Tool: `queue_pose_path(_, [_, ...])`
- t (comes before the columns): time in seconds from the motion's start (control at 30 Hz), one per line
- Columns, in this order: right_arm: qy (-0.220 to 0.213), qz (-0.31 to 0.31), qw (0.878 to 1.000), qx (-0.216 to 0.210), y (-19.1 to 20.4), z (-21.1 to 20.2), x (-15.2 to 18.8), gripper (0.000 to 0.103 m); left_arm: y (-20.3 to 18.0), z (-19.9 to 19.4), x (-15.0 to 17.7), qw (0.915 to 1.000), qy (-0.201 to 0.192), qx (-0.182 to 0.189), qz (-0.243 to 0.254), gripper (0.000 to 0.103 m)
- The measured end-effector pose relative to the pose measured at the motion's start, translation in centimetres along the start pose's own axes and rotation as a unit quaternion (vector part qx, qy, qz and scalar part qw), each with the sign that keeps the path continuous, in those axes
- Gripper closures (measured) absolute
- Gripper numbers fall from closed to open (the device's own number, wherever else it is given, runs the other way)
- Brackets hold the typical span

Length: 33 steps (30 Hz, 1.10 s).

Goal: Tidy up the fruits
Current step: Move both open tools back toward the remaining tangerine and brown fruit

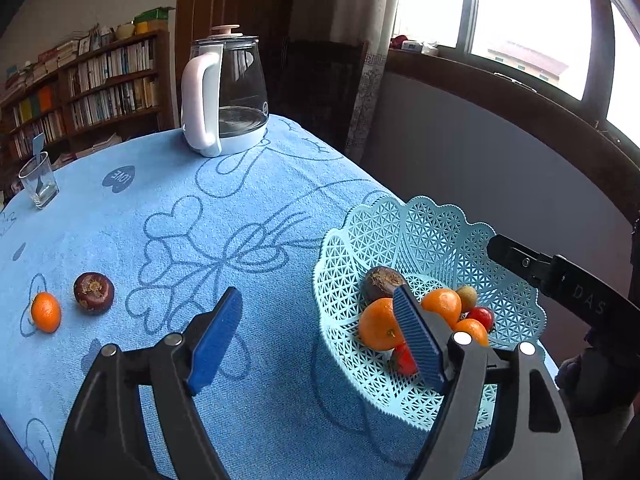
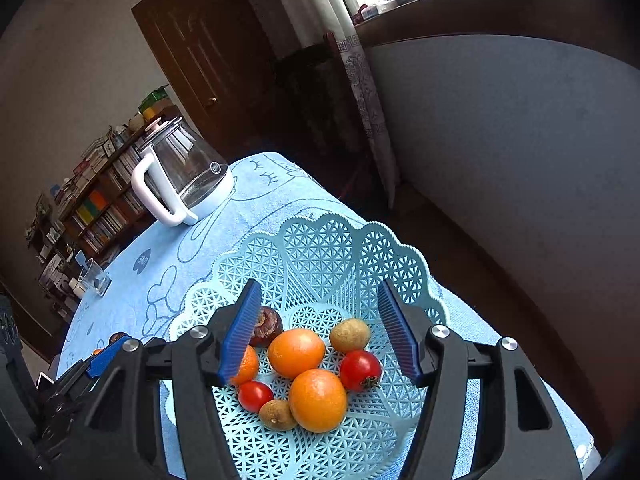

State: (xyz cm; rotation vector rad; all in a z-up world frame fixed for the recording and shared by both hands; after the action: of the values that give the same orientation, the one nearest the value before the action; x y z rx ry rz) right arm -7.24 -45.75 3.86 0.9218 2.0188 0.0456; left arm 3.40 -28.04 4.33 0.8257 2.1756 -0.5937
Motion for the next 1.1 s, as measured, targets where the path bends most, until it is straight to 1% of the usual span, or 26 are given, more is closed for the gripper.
queue_pose_path(0.1, [-0.003, 0.003, 1.0, 0.0, -0.1, -0.1, 0.0, 0.037, 0.6, -0.2, 0.0, 0.9999, 0.0, -0.008, -0.009, 0.018])
queue_pose_path(0.13, [-0.005, 0.004, 1.0, 0.0, -0.1, -0.2, -0.1, 0.034, 0.8, -0.3, 0.0, 0.9999, -0.001, -0.01, -0.012, 0.013])
queue_pose_path(0.17, [-0.007, 0.005, 1.0, 0.0, -0.1, -0.3, -0.1, 0.033, 1.0, -0.4, 0.0, 0.9998, -0.003, -0.013, -0.014, 0.013])
queue_pose_path(0.37, [-0.01, 0.006, 1.0, -0.004, 0.1, -0.5, -0.1, 0.031, 2.1, -0.9, 0.1, 0.9994, -0.003, -0.027, -0.022, 0.012])
queue_pose_path(0.67, [-0.01, -0.008, 1.0, -0.017, 1.5, -1.0, 0.4, 0.03, 3.8, -2.0, 0.3, 0.9981, -0.01, -0.049, -0.036, 0.012])
queue_pose_path(0.93, [-0.013, -0.025, 0.999, -0.032, 3.0, -1.6, 0.7, 0.03, 5.5, -3.2, 0.4, 0.9951, -0.023, -0.089, -0.037, 0.012])
queue_pose_path(1.0, [-0.013, -0.028, 0.999, -0.034, 3.3, -1.7, 0.9, 0.029, 5.9, -3.5, 0.5, 0.9943, -0.026, -0.096, -0.037, 0.012])
queue_pose_path(1.03, [-0.014, -0.029, 0.999, -0.035, 3.5, -1.7, 1.0, 0.026, 6.1, -3.6, 0.5, 0.994, -0.027, -0.1, -0.037, 0.012])
queue_pose_path(1.1, [-0.013, -0.033, 0.999, -0.037, 3.8, -1.7, 1.2, 0.025, 6.4, -3.9, 0.5, 0.9933, -0.028, -0.106, -0.037, 0.012])
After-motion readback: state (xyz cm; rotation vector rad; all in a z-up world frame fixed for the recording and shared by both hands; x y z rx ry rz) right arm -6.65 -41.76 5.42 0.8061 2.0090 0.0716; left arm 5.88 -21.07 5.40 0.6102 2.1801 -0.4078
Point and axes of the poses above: each gripper's, at about its wrist camera, not at the fingertips, and z roughly the way its jaws point, y to its left, x to its underside, the point moved 3 cm from there along z, roughly the way its jaws point, and after that the axes turned 5 degrees about x, right-handed, at the moved point
